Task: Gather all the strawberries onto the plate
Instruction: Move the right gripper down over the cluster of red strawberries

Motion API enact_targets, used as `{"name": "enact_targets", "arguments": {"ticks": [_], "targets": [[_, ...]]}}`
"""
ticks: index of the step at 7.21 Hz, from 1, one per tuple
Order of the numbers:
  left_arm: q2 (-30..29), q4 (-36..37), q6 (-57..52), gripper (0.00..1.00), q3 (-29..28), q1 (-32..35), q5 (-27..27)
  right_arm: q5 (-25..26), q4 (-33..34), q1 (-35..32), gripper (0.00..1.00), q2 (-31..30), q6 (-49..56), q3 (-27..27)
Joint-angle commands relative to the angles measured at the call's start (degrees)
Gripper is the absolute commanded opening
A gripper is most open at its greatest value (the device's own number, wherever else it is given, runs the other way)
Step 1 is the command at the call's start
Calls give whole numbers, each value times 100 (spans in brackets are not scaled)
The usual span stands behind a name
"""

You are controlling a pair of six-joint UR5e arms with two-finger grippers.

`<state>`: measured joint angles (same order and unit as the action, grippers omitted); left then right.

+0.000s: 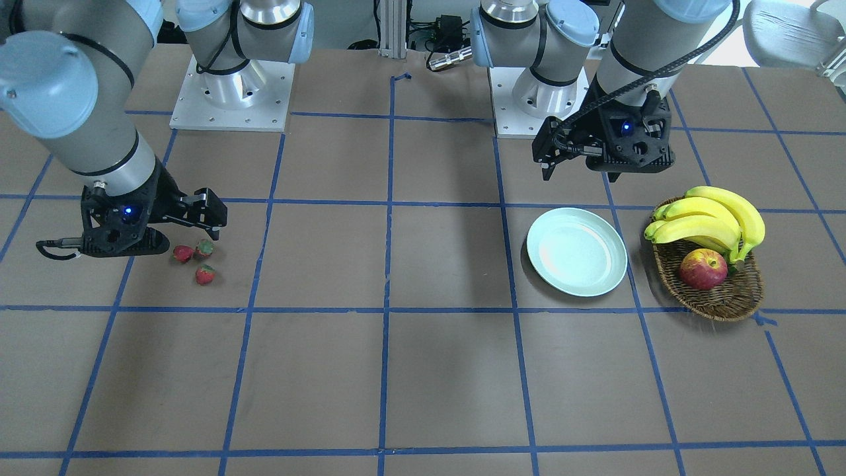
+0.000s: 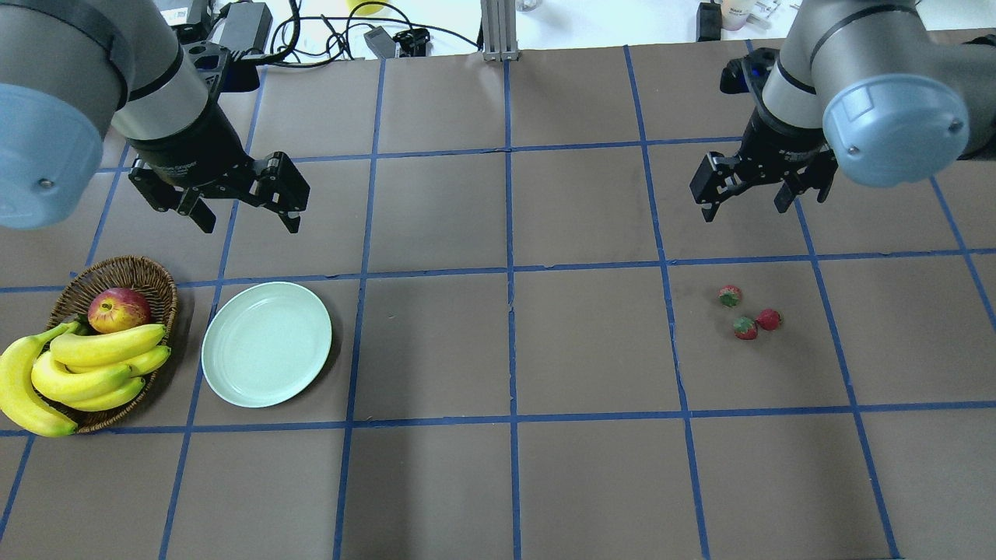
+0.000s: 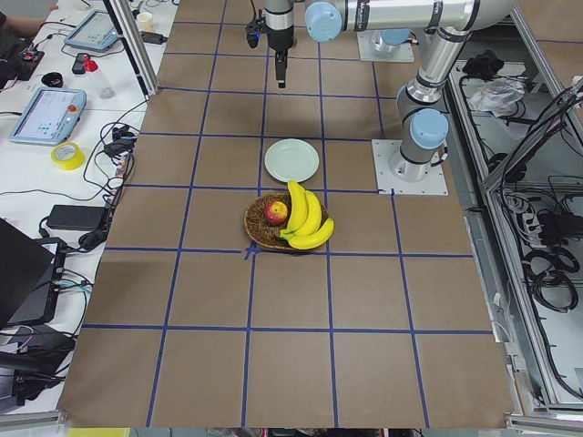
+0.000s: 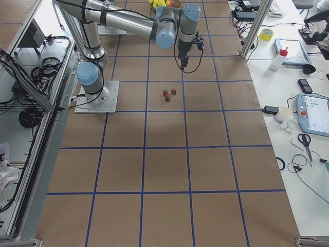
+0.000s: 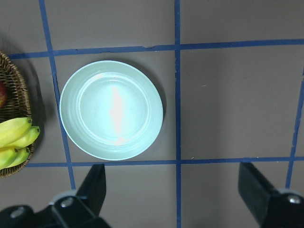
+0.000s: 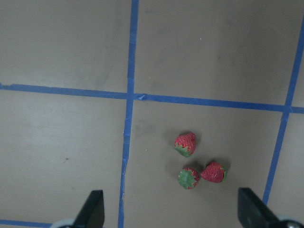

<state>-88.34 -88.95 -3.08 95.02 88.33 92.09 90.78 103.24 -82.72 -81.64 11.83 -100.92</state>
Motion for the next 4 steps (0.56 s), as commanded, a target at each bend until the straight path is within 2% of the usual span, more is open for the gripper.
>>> {"name": "enact_targets", "arguments": {"ticks": [1, 3, 4], "targets": [[9, 1, 0, 100, -1, 0, 2, 36, 1173, 204, 100, 348, 335, -741], [9, -8, 0, 100, 8, 0, 11, 62, 2555, 213, 100, 656, 460, -1497], [9, -8, 0, 100, 8, 0, 2, 71, 2874, 230, 98, 745, 460, -1683]]}}
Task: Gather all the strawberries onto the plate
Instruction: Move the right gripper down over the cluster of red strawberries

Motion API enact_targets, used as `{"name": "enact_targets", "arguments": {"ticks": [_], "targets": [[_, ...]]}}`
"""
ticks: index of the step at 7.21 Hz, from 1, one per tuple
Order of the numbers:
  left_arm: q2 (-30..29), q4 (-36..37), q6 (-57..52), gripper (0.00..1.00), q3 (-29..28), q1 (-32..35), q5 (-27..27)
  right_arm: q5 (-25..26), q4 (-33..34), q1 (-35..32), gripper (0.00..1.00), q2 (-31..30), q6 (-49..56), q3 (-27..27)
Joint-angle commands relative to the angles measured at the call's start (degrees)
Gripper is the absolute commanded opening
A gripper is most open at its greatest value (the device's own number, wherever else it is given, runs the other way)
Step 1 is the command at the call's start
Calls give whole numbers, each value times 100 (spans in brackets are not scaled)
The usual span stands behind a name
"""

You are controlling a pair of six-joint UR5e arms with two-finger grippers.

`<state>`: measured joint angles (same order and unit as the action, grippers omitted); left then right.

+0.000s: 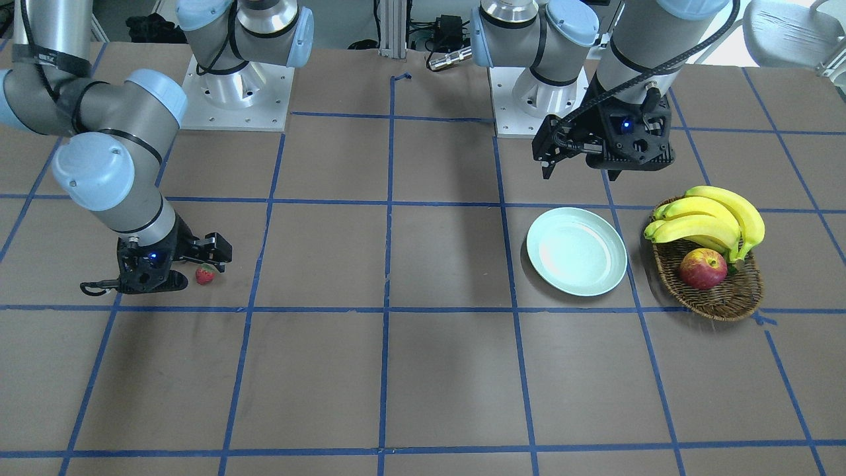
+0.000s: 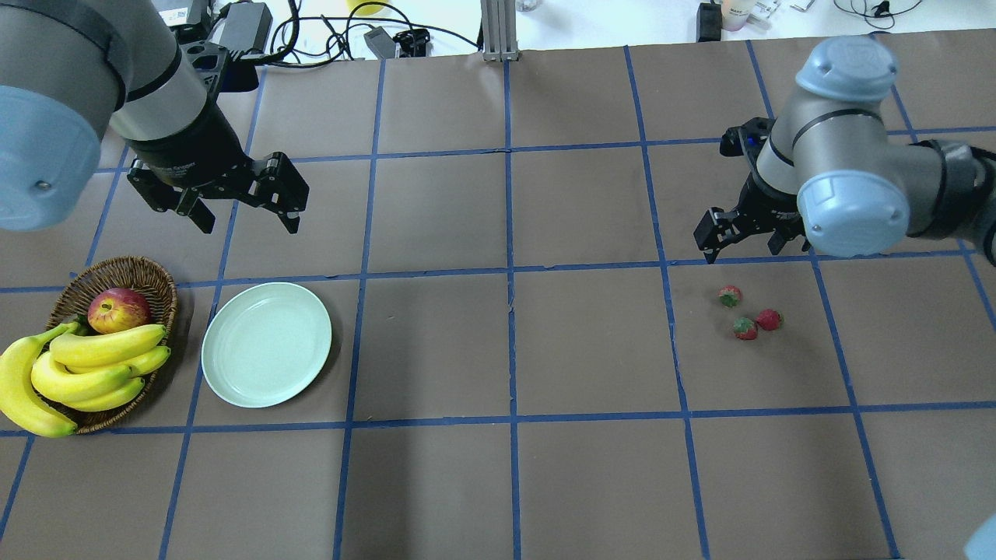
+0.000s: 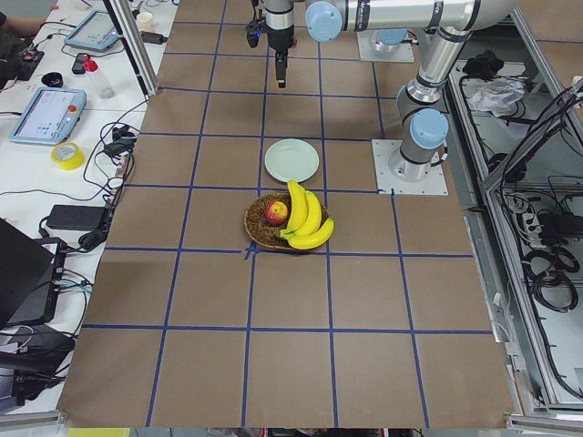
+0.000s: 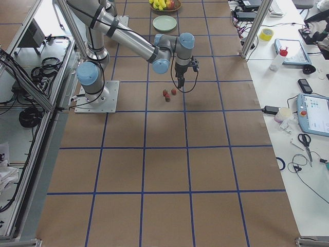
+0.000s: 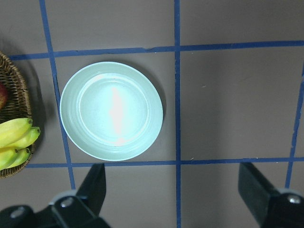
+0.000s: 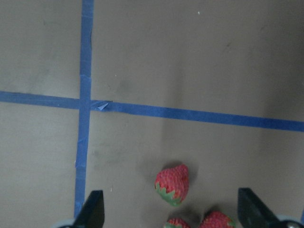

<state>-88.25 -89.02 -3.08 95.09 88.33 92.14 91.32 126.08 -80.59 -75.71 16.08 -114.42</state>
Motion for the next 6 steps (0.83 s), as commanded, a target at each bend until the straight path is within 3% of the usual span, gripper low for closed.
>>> {"name": "enact_targets", "arguments": {"ticks": [1, 2, 3, 6], "targets": [[-8, -10, -9, 100, 1, 0, -3, 26, 698, 35, 82, 266, 36, -353], [-8, -1, 0, 100, 1, 0, -12, 226, 717, 52, 82, 407, 36, -379], [-17, -1, -9, 100, 1, 0, -12, 298, 717, 53, 73, 426, 36, -405], [-35, -1, -9, 100, 1, 0, -12, 264, 664, 53, 36, 417, 114, -406]]}}
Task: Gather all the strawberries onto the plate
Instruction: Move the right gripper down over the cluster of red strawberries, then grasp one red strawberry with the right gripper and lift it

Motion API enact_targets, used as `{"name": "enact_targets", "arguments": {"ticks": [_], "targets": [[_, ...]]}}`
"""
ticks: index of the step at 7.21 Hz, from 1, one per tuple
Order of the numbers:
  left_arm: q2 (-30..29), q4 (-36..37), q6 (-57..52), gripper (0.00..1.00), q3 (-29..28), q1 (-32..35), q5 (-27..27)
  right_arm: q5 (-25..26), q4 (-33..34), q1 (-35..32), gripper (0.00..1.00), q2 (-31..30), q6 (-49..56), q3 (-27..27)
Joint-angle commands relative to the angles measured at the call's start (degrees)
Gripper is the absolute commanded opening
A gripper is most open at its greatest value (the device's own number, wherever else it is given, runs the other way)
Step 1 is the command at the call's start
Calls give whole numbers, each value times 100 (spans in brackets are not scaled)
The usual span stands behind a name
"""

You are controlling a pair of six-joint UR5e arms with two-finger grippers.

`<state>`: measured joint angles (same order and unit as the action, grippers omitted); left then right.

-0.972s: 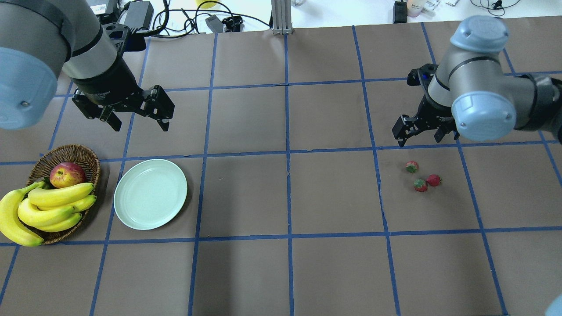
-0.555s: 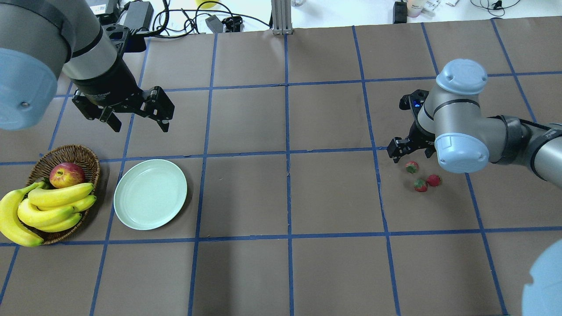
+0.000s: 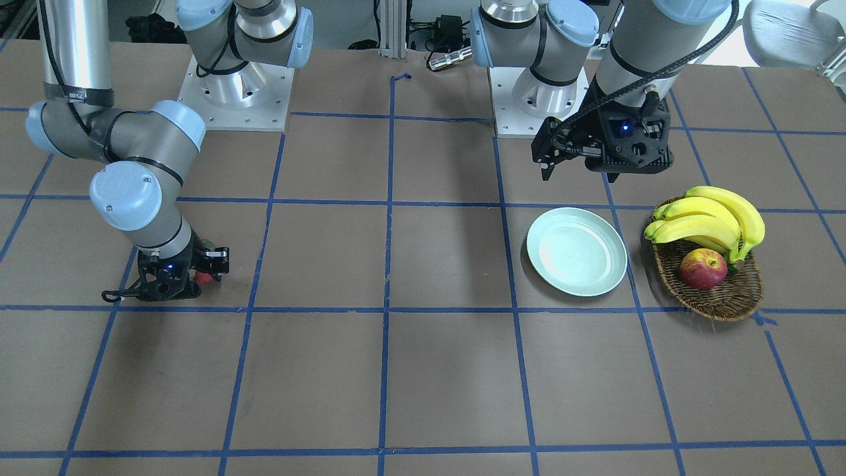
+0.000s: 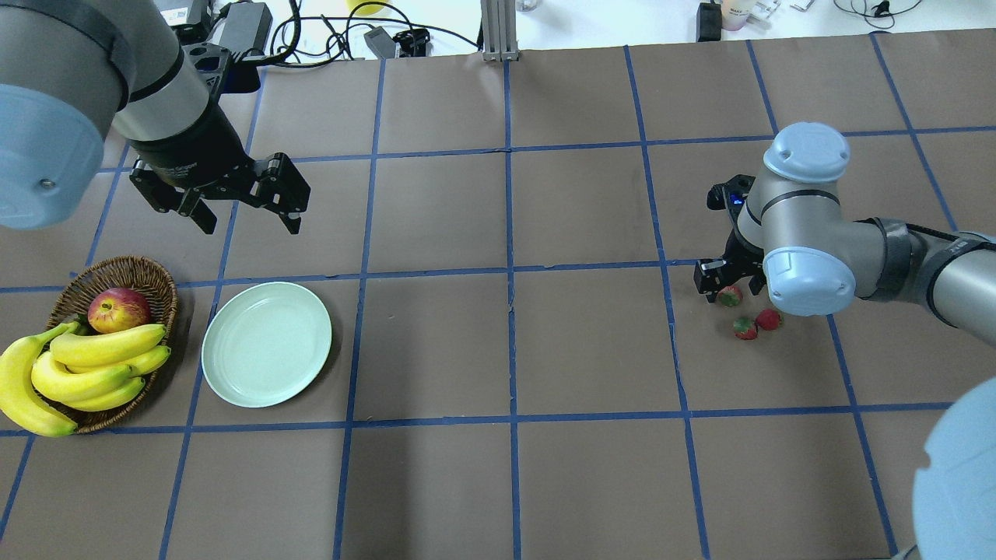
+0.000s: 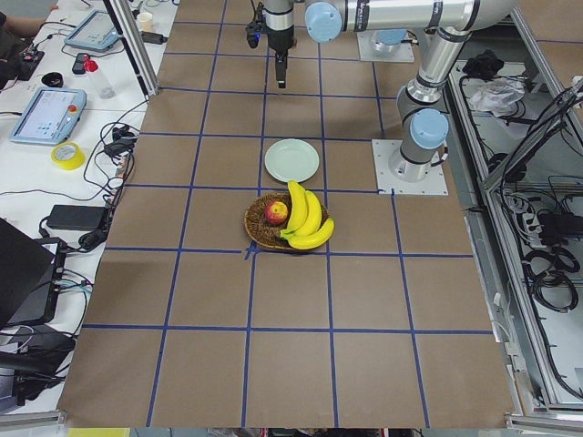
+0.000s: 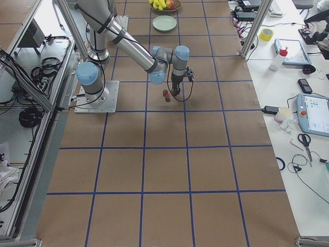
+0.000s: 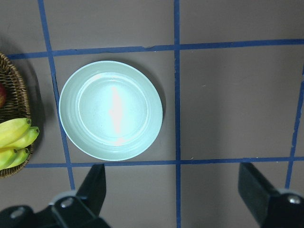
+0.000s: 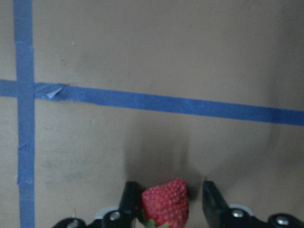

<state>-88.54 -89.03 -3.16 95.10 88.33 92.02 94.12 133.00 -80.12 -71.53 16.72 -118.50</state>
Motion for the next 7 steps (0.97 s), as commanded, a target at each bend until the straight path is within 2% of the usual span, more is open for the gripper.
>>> {"name": "enact_targets", "arguments": {"ticks": [1, 3, 4, 6, 7], "targets": [[-22, 17, 8, 100, -9, 0, -17, -16, -28, -12, 21, -2, 59, 2], [-31, 9, 9, 100, 0, 0, 0, -51, -55, -65, 15, -80, -45, 90], [-31, 9, 9, 100, 0, 0, 0, -69, -81, -326, 15, -133, -464, 177], [-31, 9, 9, 100, 0, 0, -44, -78, -81, -1247, 16, -116, -1972, 362], [-31, 9, 9, 100, 0, 0, -53, -348, -72, -1791, 16, -64, -2928, 554]]}}
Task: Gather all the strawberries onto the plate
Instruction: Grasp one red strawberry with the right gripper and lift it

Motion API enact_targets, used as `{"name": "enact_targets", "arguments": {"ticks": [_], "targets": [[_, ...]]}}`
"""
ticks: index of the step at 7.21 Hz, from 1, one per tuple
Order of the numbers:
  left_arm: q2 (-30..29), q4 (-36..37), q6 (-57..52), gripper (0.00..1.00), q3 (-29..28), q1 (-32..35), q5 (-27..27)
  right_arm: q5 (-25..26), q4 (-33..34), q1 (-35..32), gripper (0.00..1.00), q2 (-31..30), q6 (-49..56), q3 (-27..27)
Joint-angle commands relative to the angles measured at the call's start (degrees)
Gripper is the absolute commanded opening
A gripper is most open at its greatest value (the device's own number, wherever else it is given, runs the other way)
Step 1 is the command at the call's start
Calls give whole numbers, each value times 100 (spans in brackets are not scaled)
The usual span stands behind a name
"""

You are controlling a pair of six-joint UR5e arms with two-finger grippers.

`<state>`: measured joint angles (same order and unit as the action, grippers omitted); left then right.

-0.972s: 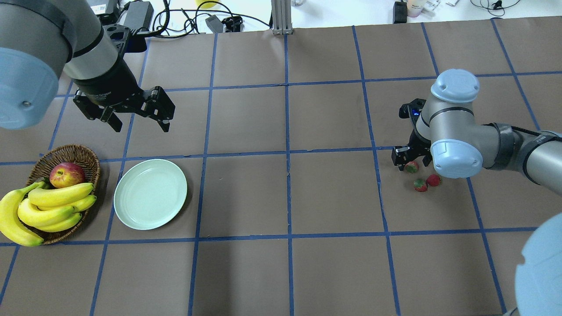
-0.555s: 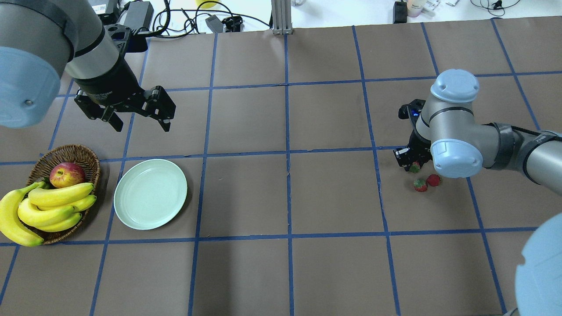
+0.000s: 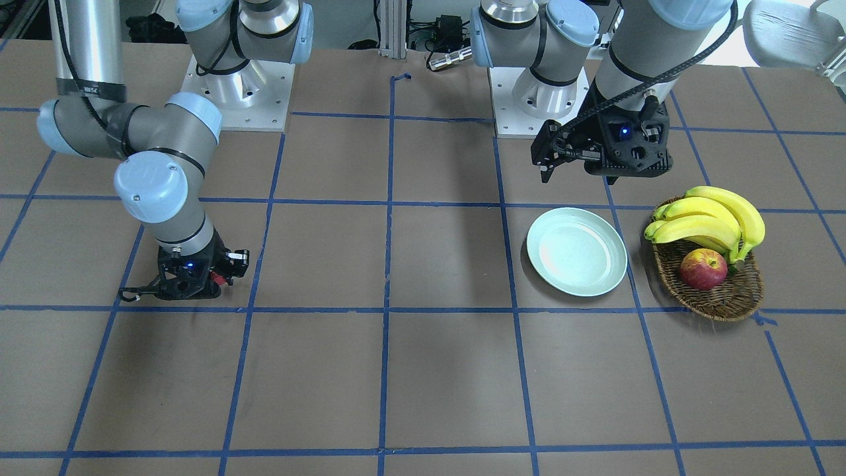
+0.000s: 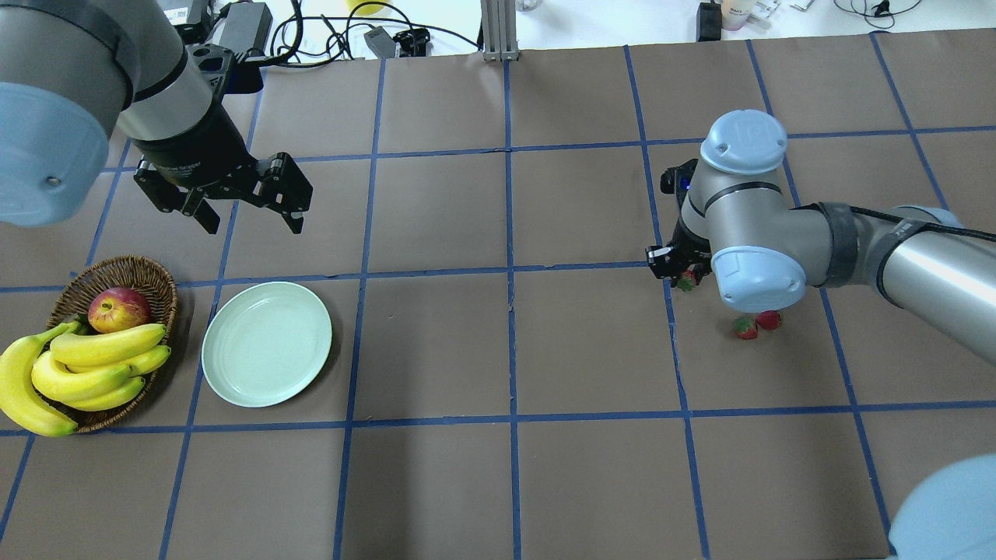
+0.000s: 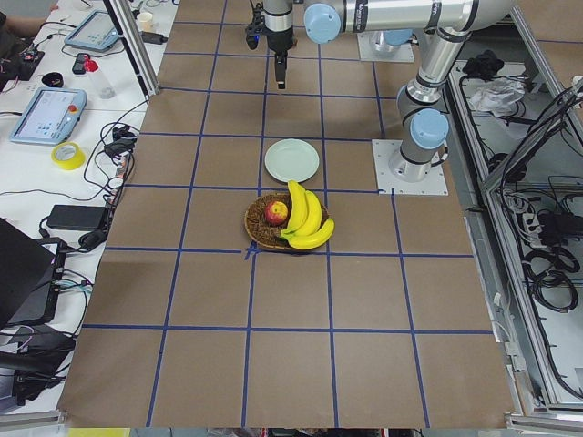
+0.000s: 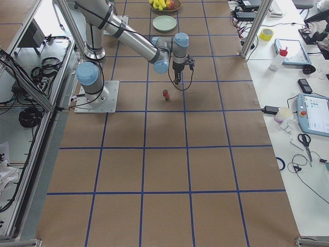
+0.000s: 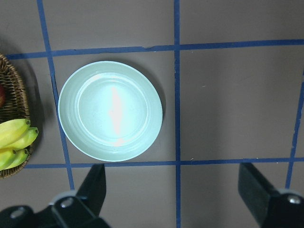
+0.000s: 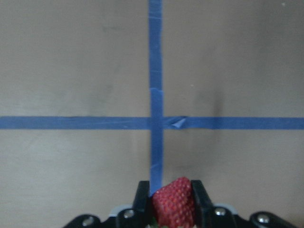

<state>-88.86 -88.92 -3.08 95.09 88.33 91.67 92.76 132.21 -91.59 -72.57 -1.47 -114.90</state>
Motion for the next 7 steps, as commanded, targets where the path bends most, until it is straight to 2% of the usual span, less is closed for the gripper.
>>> {"name": "enact_targets", "arguments": {"ticks": [1, 3, 4, 6, 7], "targets": [[0, -11, -9, 100, 0, 0, -9, -528, -29, -1006, 16, 163, -1806, 483], [0, -11, -9, 100, 0, 0, 0, -1083, -47, -1561, 15, 767, -2557, 1246], [0, -11, -9, 100, 0, 0, -9, -1023, -47, -1876, 15, 1092, -2839, 1660], [9, -3, 0, 100, 70, 8, -9, -988, -20, -2099, 18, 1420, -2973, 1796], [26, 50, 0, 100, 184, 9, 17, -988, -55, -2108, 27, 1430, -2973, 1752]]}}
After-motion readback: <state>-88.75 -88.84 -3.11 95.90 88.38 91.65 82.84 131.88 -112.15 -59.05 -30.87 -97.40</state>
